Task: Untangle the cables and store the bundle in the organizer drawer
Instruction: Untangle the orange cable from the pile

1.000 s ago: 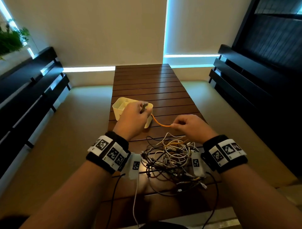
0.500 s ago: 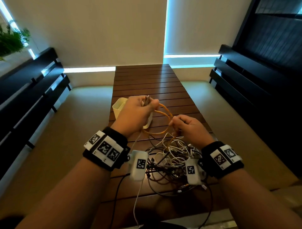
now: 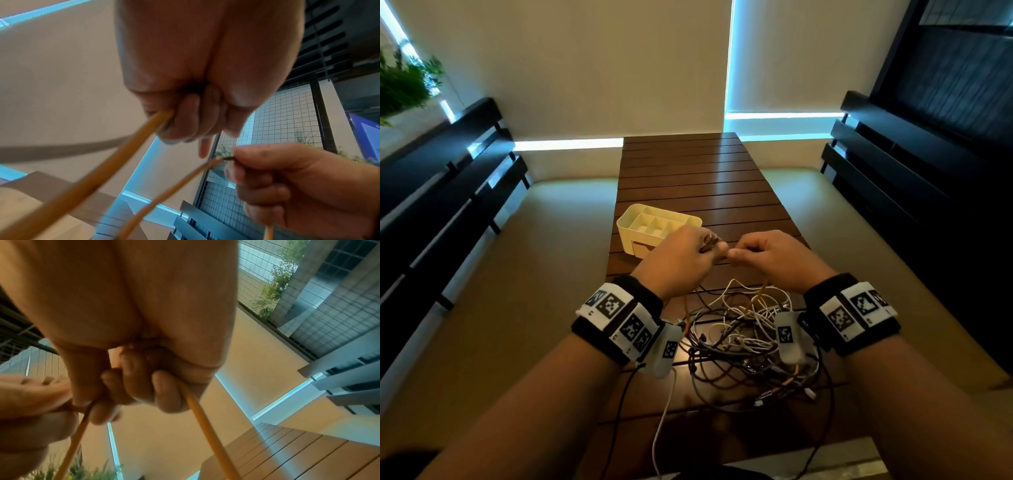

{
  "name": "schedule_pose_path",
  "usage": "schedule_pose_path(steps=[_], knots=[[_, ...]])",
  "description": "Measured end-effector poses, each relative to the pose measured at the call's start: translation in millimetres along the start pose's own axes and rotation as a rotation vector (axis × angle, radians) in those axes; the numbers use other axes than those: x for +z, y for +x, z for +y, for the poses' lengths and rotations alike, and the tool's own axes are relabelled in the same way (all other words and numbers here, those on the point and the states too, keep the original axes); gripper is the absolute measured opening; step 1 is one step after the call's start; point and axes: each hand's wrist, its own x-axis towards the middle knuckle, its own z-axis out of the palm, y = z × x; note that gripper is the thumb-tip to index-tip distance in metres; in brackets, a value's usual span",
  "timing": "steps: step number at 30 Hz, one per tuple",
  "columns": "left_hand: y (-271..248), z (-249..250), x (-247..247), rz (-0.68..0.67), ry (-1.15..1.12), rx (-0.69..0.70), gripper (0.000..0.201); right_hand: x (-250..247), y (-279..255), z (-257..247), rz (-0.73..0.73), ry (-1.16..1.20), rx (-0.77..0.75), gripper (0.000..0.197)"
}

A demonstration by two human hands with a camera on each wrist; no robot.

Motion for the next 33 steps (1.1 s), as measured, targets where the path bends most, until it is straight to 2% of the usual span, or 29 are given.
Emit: schedule_pose_path(steps=[2, 4, 8, 10, 12, 14, 17, 18, 20, 23, 26, 33], knots=[[0, 0, -1, -0.054, -0.043, 0.006, 0.04, -2, 2, -3, 0.055, 0.041, -0.037, 0.019], [-3, 0, -4, -0.04, -0.097, 0.025, 0.047, -2, 0, -2, 0.088, 0.141, -0.065, 0.019], [-5, 0, -12, 0.127, -0.208, 0.086, 0.034, 13, -8, 17, 0.055, 0.418, -0.019, 0.031], [-4, -4, -19, 0.231, -0.444, 0.059, 0.031, 27, -12, 31, 0.026, 0.513, 0.044, 0.037], [-5, -9, -26, 0.283, -0.615, -0.002, 0.032, 36, -15, 41, 0.069, 0.525, 0.098, 0.035], [-4, -16, -28, 0.285, -0.494, -0.059, 0.032, 34, -15, 44, 0.167, 0.493, 0.137, 0.032], [0, -27, -22, 0.163, -0.143, -0.164, 0.029, 20, -10, 41, 0.291, 0.405, 0.137, 0.025], [2, -29, -19, 0.143, -0.079, -0.189, 0.028, 15, -8, 39, 0.295, 0.348, 0.12, 0.023], [2, -27, -16, 0.191, -0.004, -0.18, 0.025, 8, -6, 33, 0.244, 0.212, 0.092, 0.021], [0, -15, -11, 0.32, -0.003, -0.085, 0.027, 6, -7, 21, 0.119, 0.019, 0.096, 0.021], [-2, -7, -7, 0.331, -0.012, -0.022, 0.038, 6, -7, 11, 0.052, -0.048, 0.105, 0.019], [-8, -3, -3, 0.343, -0.109, 0.015, 0.04, 1, -4, 14, 0.121, -0.091, 0.122, 0.027]])
